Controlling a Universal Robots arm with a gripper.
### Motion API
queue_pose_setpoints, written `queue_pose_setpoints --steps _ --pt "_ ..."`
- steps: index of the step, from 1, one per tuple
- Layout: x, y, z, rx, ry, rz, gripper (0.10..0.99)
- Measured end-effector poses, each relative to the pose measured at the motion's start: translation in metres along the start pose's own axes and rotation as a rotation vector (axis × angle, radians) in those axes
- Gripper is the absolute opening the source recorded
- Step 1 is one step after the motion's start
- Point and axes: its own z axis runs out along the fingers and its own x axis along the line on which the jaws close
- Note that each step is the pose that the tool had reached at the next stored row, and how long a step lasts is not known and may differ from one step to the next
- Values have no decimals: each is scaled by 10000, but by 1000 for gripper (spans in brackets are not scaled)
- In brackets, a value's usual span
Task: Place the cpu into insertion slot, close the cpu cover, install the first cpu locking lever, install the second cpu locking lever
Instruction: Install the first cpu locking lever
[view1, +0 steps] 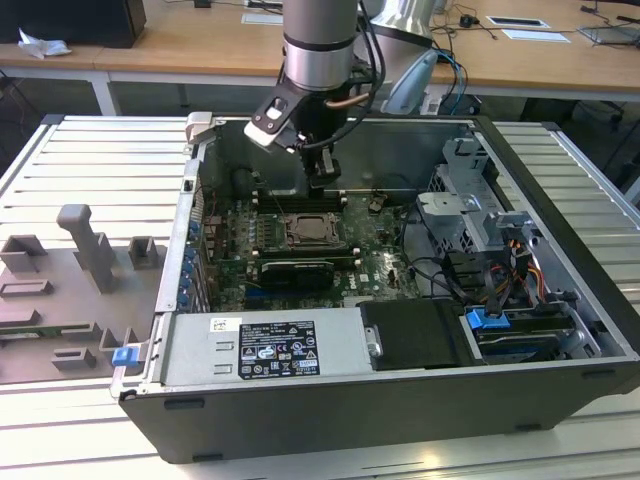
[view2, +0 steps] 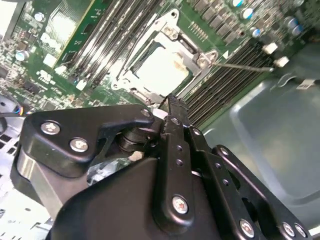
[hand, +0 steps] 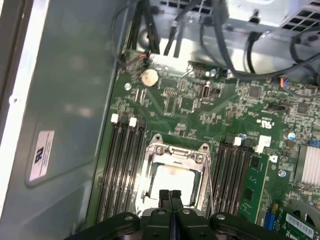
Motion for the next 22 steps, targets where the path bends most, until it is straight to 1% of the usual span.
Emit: queue_pose_setpoints --steps 1,2,3,4,6,9,12,22 --pt "1 1 1 71 15 -51 106" --pt "2 1 3 116 26 -141 106" --pt "2 0 9 153 39 -415 106" --pt "1 0 16 166 48 -661 106" --pt "1 -1 27 187 61 -1081 106" --pt "1 -1 31 221 56 -1619 106" --pt "3 -1 36 234 70 -2084 106" --pt "3 -1 40 282 121 -3896 106"
